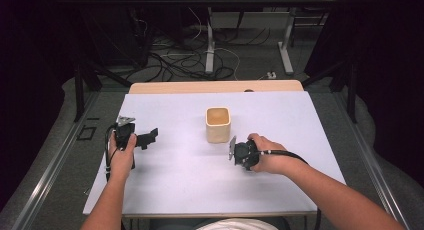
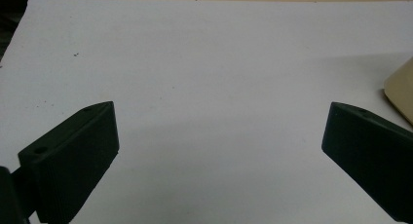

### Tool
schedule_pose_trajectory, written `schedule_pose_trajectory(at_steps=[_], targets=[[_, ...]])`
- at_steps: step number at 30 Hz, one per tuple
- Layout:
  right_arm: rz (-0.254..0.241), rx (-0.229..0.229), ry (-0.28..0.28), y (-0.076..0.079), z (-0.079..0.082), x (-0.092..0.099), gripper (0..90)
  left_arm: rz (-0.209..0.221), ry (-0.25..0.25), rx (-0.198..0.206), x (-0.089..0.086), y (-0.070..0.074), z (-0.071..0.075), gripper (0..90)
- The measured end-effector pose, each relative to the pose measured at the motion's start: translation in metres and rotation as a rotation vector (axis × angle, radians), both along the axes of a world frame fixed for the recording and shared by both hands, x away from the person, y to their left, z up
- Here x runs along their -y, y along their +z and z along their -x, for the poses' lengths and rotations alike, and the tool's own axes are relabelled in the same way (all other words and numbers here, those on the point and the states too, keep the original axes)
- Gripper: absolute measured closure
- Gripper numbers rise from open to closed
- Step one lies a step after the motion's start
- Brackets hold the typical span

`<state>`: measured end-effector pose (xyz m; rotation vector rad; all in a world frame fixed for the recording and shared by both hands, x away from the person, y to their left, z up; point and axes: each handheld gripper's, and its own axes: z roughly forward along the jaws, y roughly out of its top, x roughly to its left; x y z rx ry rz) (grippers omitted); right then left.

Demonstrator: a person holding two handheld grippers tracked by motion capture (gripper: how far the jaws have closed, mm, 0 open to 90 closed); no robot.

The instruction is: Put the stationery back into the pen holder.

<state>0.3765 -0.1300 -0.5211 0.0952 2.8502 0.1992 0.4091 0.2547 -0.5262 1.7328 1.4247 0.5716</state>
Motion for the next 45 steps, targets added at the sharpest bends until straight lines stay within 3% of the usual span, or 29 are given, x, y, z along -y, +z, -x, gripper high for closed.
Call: schedule_pose_trajectory(at_steps=[14,18,20,37,45], targets=[[0.035,-0.018,0.029,-0.008,-0.002,-0.001,74.1,-0.001,-0.002,0.001,0.0,0.0,0.0,0.1],[0.013,-0.007,0.042,-0.01,-0.002,-0.001,78.9,-0.001,0.0,0.0,0.0,0.0,0.0,0.1],[0.045,-0.022,0.034,-0.008,-0.001,-0.002,79.7,0.002,0.003,0.0,0.0,0.0,0.0,0.1],[0.066,-0.014,0.058,-0.008,-0.001,-0.003,80.5,0.0,-0.001,0.0,0.0,0.0,0.0,0.1],[0.022,0.008,0.038,0.003,-0.004,-0.004,80.6,0.002,0.003,-0.002,0.0,0.0,0.0,0.1]])
